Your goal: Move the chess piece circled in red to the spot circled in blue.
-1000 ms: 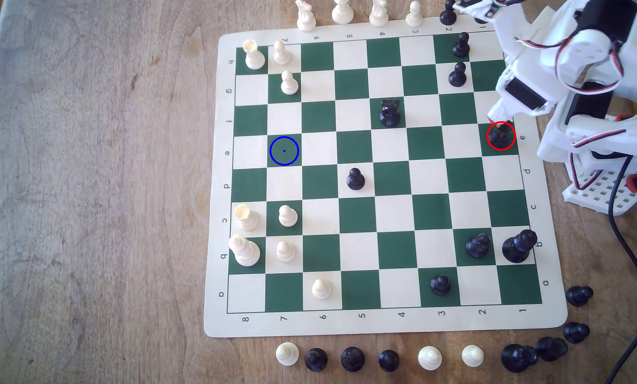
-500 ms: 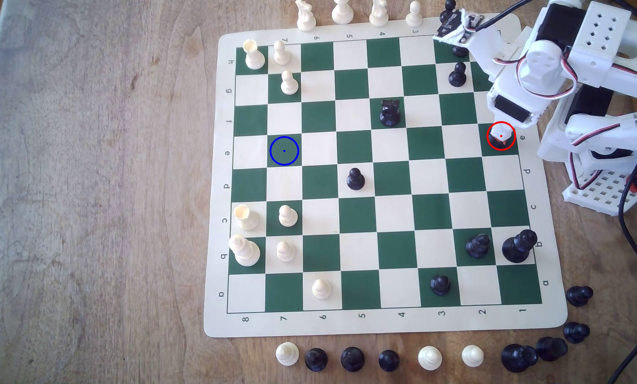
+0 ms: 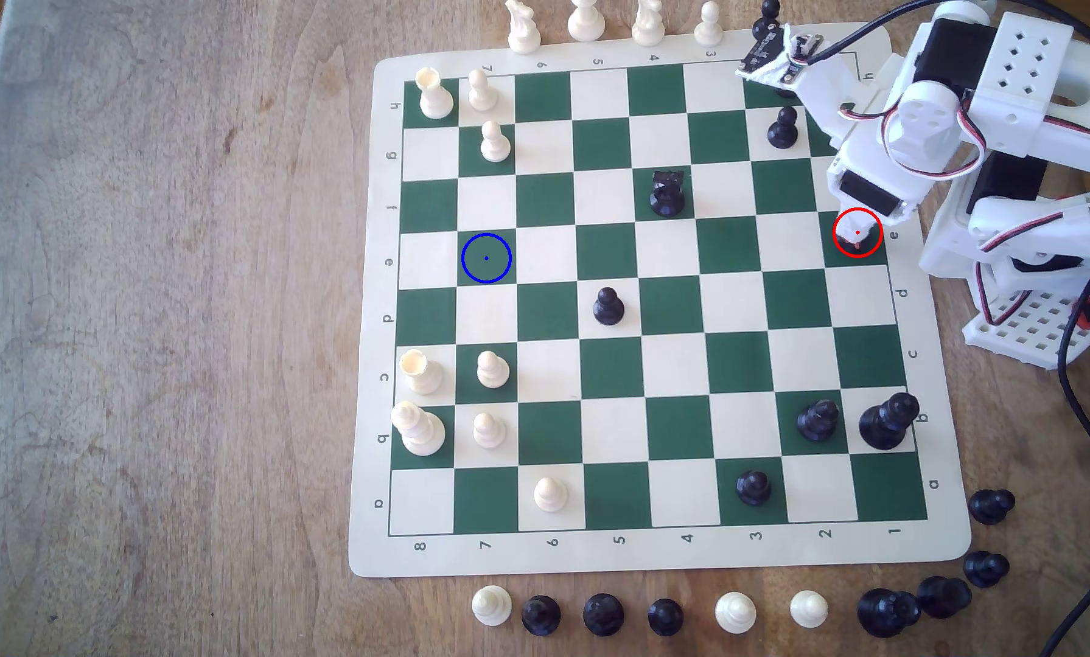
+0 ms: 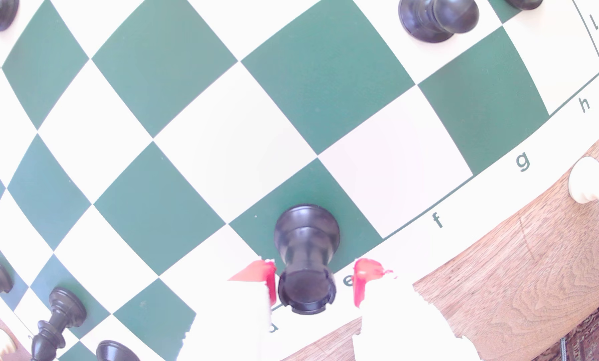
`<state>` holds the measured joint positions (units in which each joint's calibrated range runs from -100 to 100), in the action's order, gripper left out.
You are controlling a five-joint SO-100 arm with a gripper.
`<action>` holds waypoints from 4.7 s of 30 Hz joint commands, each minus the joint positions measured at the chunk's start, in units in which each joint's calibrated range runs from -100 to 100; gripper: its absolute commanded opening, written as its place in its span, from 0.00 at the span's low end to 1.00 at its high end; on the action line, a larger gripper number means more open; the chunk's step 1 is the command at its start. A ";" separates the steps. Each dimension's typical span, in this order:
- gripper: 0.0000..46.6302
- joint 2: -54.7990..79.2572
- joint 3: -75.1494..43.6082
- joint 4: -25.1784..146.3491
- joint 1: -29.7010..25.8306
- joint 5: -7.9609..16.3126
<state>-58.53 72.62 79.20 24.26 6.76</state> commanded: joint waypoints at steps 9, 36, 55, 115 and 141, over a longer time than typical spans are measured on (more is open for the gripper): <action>0.24 -0.47 0.73 -2.05 -3.03 1.27; 0.01 -0.81 -2.72 0.16 -5.37 1.47; 0.00 22.96 -55.12 13.84 -15.38 2.49; 0.01 97.32 -123.84 0.81 -17.65 1.22; 0.01 97.83 -113.69 -7.21 -17.03 1.42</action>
<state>41.10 -41.35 73.71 6.71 7.99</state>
